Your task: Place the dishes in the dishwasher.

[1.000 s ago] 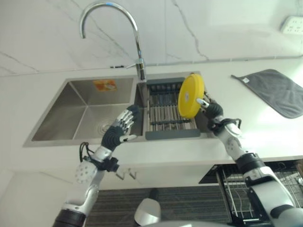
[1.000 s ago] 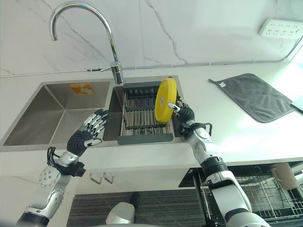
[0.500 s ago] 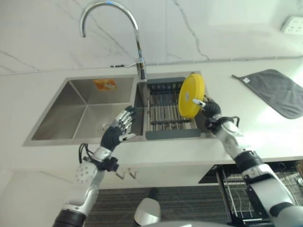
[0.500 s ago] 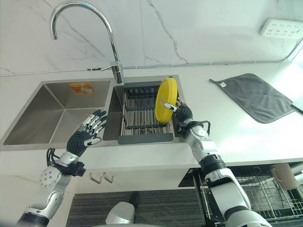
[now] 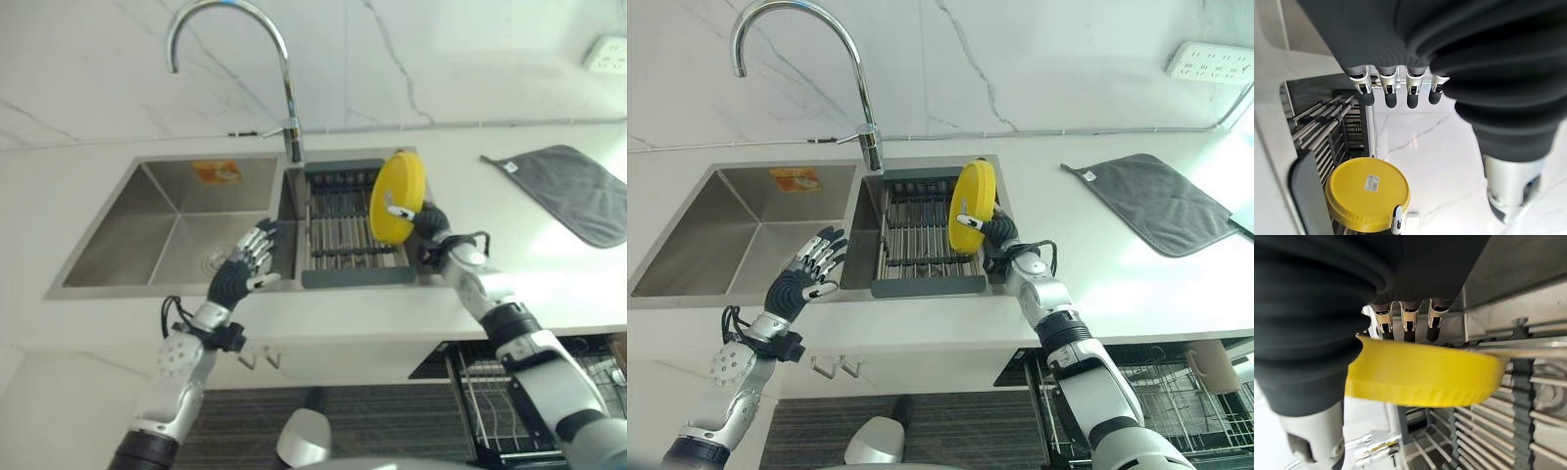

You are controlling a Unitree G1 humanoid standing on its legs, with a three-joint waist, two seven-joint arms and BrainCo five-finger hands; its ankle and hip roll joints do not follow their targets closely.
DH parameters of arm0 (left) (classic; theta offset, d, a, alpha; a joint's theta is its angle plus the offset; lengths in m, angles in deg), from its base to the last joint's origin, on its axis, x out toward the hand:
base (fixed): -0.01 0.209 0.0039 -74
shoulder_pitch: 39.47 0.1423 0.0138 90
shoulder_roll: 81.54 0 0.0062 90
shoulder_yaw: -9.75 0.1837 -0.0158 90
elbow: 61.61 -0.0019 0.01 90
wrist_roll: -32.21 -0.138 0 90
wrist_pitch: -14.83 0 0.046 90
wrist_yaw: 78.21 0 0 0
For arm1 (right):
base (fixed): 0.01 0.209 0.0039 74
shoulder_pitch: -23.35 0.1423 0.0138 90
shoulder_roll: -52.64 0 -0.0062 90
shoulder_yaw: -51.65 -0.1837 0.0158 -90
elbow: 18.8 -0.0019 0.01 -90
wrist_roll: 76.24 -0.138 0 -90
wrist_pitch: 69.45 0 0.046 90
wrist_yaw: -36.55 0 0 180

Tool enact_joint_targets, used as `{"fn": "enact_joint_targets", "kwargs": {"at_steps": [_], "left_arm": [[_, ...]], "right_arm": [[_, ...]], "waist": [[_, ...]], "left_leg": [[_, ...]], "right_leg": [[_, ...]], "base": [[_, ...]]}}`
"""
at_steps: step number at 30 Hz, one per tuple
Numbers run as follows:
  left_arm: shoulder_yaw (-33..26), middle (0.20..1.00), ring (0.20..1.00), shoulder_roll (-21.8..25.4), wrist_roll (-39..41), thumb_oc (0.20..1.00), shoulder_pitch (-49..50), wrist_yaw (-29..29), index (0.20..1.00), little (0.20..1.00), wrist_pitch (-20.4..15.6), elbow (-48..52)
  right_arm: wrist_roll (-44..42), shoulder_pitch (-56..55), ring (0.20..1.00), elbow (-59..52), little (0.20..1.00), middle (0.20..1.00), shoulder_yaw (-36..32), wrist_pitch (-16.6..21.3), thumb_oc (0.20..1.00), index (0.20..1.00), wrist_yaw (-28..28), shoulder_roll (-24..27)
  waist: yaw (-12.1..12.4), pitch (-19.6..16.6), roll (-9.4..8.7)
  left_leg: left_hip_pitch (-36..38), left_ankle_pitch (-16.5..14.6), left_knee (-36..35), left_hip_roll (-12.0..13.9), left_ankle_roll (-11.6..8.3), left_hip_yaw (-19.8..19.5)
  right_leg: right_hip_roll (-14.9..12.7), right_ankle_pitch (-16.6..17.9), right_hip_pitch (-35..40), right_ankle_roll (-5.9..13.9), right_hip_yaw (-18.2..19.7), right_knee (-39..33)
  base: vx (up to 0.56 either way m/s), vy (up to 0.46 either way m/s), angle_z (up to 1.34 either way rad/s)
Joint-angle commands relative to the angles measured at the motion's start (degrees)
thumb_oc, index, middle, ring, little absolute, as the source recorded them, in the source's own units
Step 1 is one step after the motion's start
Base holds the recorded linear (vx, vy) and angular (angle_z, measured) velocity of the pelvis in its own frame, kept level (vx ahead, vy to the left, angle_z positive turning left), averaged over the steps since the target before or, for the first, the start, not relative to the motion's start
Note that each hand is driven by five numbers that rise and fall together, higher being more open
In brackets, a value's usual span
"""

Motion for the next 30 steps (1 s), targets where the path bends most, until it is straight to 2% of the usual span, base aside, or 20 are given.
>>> {"fn": "enact_joint_targets", "kwargs": {"at_steps": [1, 5, 22, 30], "left_arm": [[1.7, 1.000, 1.000, 1.5, -0.7, 1.000, -2.6, 0.3, 1.000, 1.000, -1.5, 1.3], [2.0, 1.000, 1.000, 1.6, -0.4, 1.000, -2.4, 0.2, 1.000, 1.000, -1.1, 1.3], [2.9, 1.000, 1.000, 1.5, -0.1, 1.000, -2.2, -0.4, 1.000, 1.000, -0.1, 1.0], [3.2, 1.000, 1.000, 1.6, 0.0, 1.000, -2.3, -0.3, 1.000, 1.000, 0.3, 1.1]], "right_arm": [[0.3, 7.1, 1.000, 0.1, 1.000, 1.000, 0.6, 1.3, 1.000, 1.000, 0.7, 3.0], [-0.4, 8.0, 1.000, 1.3, 1.000, 1.000, 0.7, 0.2, 1.000, 1.000, 0.5, 3.3], [0.2, 9.6, 1.000, 0.7, 1.000, 1.000, 1.1, -0.1, 1.000, 1.000, 1.8, 3.4], [0.6, 9.8, 1.000, -1.4, 1.000, 1.000, 1.6, -2.1, 1.000, 1.000, 3.6, 2.9]], "waist": [[2.2, -2.2, 1.92], [2.4, -2.1, 1.94], [3.0, -2.0, 1.94], [2.9, -1.9, 1.77]], "left_leg": [[1.8, -5.3, -0.9, -0.8, 0.10, -0.4], [1.8, -5.2, -0.9, -0.8, 0.06, -0.6], [1.6, -5.0, -1.0, -0.9, 0.14, -0.7], [1.5, -5.0, -1.0, -1.0, 0.24, -0.6]], "right_leg": [[1.6, -8.9, -3.0, -4.41, 3.7, 9.8], [1.8, -8.8, -2.9, -4.46, 3.7, 9.6], [1.4, -8.6, -2.6, -4.17, 2.9, 9.8], [1.3, -8.6, -2.5, -4.01, 2.9, 9.8]], "base": [[0.00, 0.000, 0.00], [0.00, 0.000, 0.00], [0.00, 0.002, 0.00], [0.00, 0.007, 0.02]]}}
